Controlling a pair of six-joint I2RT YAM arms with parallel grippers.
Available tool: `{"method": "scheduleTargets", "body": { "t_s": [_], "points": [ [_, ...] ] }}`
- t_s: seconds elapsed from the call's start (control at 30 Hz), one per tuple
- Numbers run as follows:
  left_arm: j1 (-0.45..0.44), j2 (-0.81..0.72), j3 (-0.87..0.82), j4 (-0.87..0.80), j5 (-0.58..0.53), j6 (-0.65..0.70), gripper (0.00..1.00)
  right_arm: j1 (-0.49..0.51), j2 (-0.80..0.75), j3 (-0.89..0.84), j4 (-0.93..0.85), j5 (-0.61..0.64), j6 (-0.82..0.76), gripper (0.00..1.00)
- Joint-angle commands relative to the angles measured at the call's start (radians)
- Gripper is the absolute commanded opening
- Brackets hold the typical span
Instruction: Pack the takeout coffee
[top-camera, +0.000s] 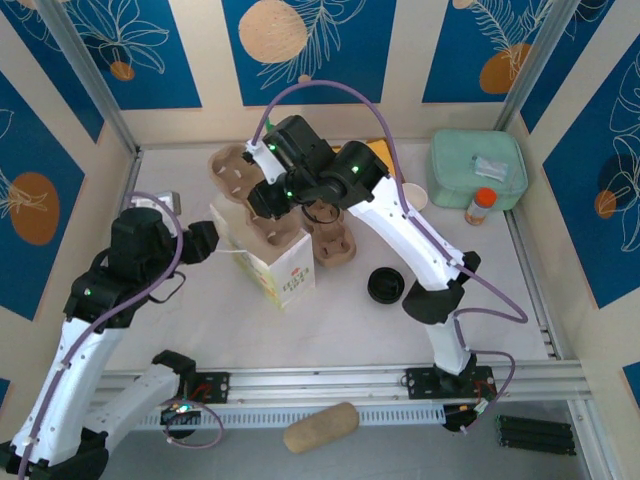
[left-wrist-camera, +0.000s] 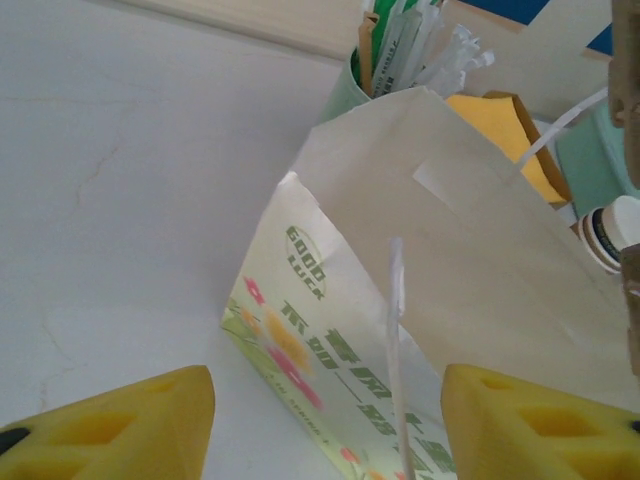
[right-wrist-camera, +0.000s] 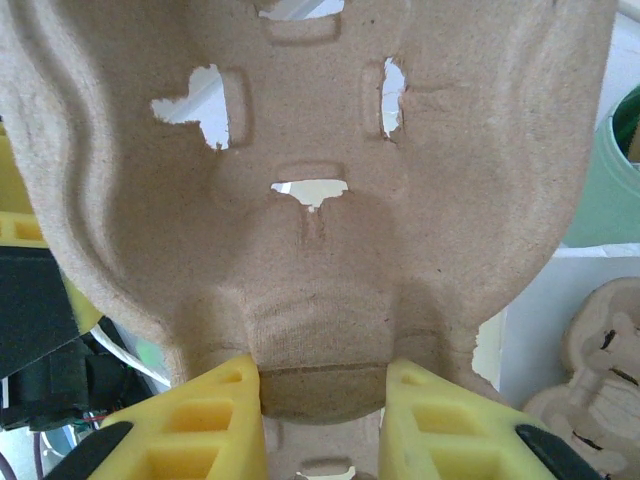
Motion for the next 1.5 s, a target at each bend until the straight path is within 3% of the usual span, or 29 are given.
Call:
{"method": "scheduleTargets", "body": {
  "t_s": [0.0,0.2,0.3,0.57,1.47],
  "points": [
    [0.012,-0.014,-0.02,0.047,0.062,0.0,0.54,0.007,0.027,0.028,-0.025,0.004,-0.004,0.27],
    [0.012,-0.019,-0.022,0.058,0.097,-0.003,0.23,0.007,0.048,0.031,-0.026,-0.009,0.003,0.27],
    [0.012,-0.022,-0.021,0.056,0.109,-0.002,0.13,0.008,0.054,0.032,-0.023,-0.017,0.01,0.26],
    [0.011,-0.027,-0.043,0.077,0.134,-0.012,0.0,0.008,0.072,0.032,-0.024,-0.027,0.02,0.26],
    [0.011,-0.046,-0.054,0.069,0.142,-0.013,0.0,0.005,0.097,0.009,-0.033,-0.045,0.041,0.24]
  ]
}}
